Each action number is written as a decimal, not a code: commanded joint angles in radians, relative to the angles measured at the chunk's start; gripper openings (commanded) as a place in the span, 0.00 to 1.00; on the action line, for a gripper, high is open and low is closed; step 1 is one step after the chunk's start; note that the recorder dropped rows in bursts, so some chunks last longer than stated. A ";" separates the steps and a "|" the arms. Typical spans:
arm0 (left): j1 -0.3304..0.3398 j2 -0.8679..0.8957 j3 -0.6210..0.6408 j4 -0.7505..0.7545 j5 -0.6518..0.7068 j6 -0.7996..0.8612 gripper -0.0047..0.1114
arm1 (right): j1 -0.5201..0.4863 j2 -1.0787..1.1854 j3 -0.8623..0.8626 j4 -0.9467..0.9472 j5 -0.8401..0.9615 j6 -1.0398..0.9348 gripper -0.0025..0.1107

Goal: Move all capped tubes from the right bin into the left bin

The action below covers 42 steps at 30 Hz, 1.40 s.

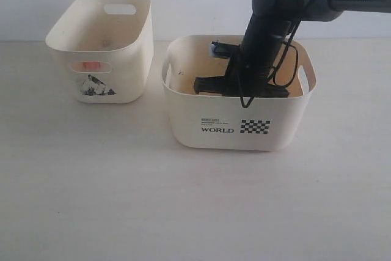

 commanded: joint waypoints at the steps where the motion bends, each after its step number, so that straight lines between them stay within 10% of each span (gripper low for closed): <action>1: 0.000 0.000 -0.004 0.002 -0.008 -0.010 0.08 | -0.006 0.000 0.002 -0.012 0.001 0.018 0.33; 5: 0.000 0.000 -0.004 0.002 -0.008 -0.010 0.08 | -0.006 0.024 0.002 -0.014 0.001 0.100 0.62; 22: 0.000 0.000 -0.004 0.002 -0.008 -0.010 0.08 | -0.006 0.101 0.000 0.039 0.001 0.093 0.57; 30: 0.000 0.000 -0.004 0.002 -0.008 -0.010 0.08 | -0.006 0.101 -0.004 0.043 0.001 0.093 0.01; 42: 0.000 0.000 -0.004 0.002 -0.008 -0.010 0.08 | -0.006 -0.054 -0.127 -0.070 0.001 0.057 0.02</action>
